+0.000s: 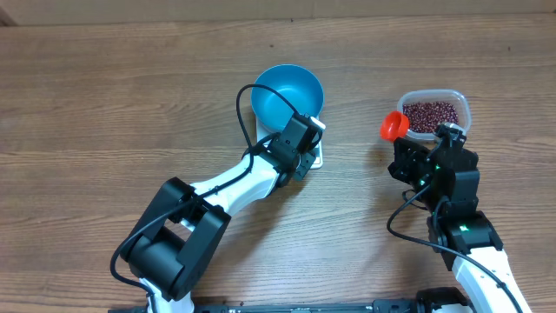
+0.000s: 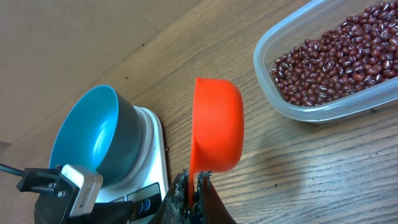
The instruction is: Scoop item into bowl and weigh 150g on scale
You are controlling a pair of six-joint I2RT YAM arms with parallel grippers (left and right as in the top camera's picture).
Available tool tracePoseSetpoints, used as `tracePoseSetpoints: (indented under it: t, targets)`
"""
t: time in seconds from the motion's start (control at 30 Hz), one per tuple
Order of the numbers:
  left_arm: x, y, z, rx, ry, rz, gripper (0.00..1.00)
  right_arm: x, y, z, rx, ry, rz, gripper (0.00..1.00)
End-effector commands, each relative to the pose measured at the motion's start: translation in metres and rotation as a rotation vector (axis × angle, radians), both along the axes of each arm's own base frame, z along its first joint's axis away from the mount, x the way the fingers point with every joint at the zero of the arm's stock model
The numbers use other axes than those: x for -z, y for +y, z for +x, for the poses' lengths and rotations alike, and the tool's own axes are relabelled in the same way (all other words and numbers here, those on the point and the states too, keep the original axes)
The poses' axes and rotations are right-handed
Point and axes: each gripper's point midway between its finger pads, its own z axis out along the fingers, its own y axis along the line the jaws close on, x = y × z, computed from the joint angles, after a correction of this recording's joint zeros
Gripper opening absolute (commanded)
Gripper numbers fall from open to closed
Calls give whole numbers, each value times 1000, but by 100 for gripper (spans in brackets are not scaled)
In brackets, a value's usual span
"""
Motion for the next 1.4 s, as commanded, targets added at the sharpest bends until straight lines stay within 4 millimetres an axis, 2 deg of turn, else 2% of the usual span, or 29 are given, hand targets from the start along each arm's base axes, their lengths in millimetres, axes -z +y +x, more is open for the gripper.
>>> tracePoseSetpoints:
  t: [0.0,0.2,0.43,0.5,0.83,0.93,0.97,1.03,1.07,1.1,1.13,1.27,1.37]
  targets:
    - [23,3,-9,30,45,50,4,-8,-3,3,12,-22,4,4]
    - [31,5,-12,42,61,70,4,-8,-3,3,11,-22,4,4]
    - [26,4,-13,43,80,77,4,-8,-3,3,12,-22,3,4]
    - [18,3,-17,49,95,79,4,-8,-3,3,12,-22,3,4]
    - [-64,-19,-48,131,-2,29,4,-8,-4,3,15,-22,1,4]
    - [-91,-10,-54,87,-15,-14,4,-8,-4,3,15,-22,0,4]
    - [-103,1,-55,53,-18,-22,4,-8,-4,3,16,-22,0,4]
    - [-113,11,-55,21,-22,-32,5,-7,-5,4,21,-22,-3,4]
    - [-120,19,-56,5,-24,-39,18,-7,-5,4,21,-22,-3,4]
    - [-126,25,-56,-15,-26,-48,100,-7,-5,4,21,-22,-3,4]
    - [-136,35,-60,-46,-25,-62,100,-8,-5,4,21,-22,-3,4]
    - [-160,54,-65,-96,-50,-100,99,-8,-5,4,21,-23,-3,4]
    - [-185,67,-69,-119,-97,-140,100,-8,-5,4,21,-22,-3,4]
